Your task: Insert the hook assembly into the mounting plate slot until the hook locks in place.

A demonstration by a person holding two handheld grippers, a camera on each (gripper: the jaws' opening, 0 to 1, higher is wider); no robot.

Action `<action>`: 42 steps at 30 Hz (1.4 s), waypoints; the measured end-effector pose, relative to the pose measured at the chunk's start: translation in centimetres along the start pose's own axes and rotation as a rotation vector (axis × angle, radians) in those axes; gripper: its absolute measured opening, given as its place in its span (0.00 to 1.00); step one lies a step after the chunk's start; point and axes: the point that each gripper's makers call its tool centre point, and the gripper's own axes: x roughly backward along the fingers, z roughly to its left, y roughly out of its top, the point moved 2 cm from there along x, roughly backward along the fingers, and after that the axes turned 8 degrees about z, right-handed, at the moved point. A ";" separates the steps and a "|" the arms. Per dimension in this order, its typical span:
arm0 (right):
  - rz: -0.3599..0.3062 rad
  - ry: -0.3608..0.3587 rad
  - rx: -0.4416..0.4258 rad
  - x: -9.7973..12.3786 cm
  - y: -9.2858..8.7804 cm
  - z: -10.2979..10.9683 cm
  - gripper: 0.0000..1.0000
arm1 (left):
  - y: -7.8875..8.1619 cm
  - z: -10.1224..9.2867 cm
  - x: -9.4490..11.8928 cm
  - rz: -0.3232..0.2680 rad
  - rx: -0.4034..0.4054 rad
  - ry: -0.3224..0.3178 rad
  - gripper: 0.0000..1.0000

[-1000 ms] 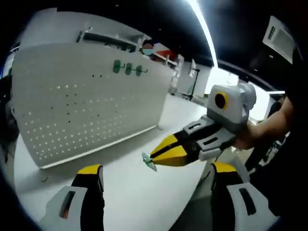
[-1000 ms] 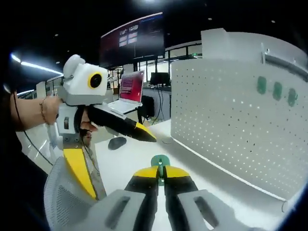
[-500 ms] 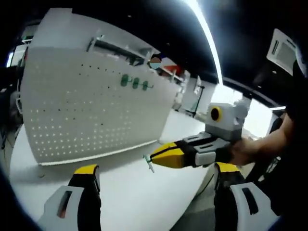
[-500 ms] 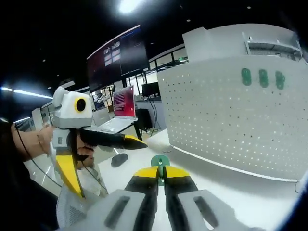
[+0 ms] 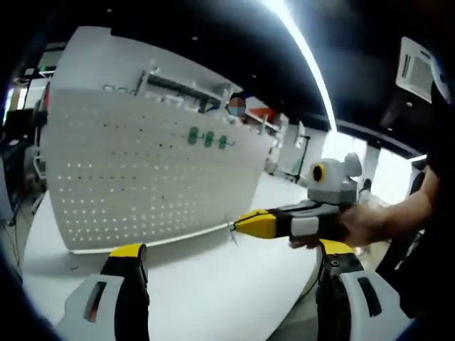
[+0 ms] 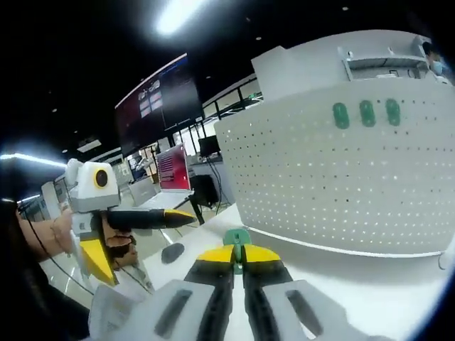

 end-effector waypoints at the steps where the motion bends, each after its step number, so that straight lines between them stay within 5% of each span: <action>1: -0.006 -0.004 -0.003 0.0 0.2 -0.1 0.00 | 0.0 0.0 0.1 -0.001 -0.001 0.003 1.00; 25: -0.178 -0.097 -0.137 2.4 3.5 -2.6 0.00 | 0.1 0.3 0.9 0.001 0.020 0.008 0.98; 42: -0.226 -0.138 -0.112 4.1 5.3 -4.0 0.00 | 0.5 0.2 1.7 -0.034 0.029 0.051 0.97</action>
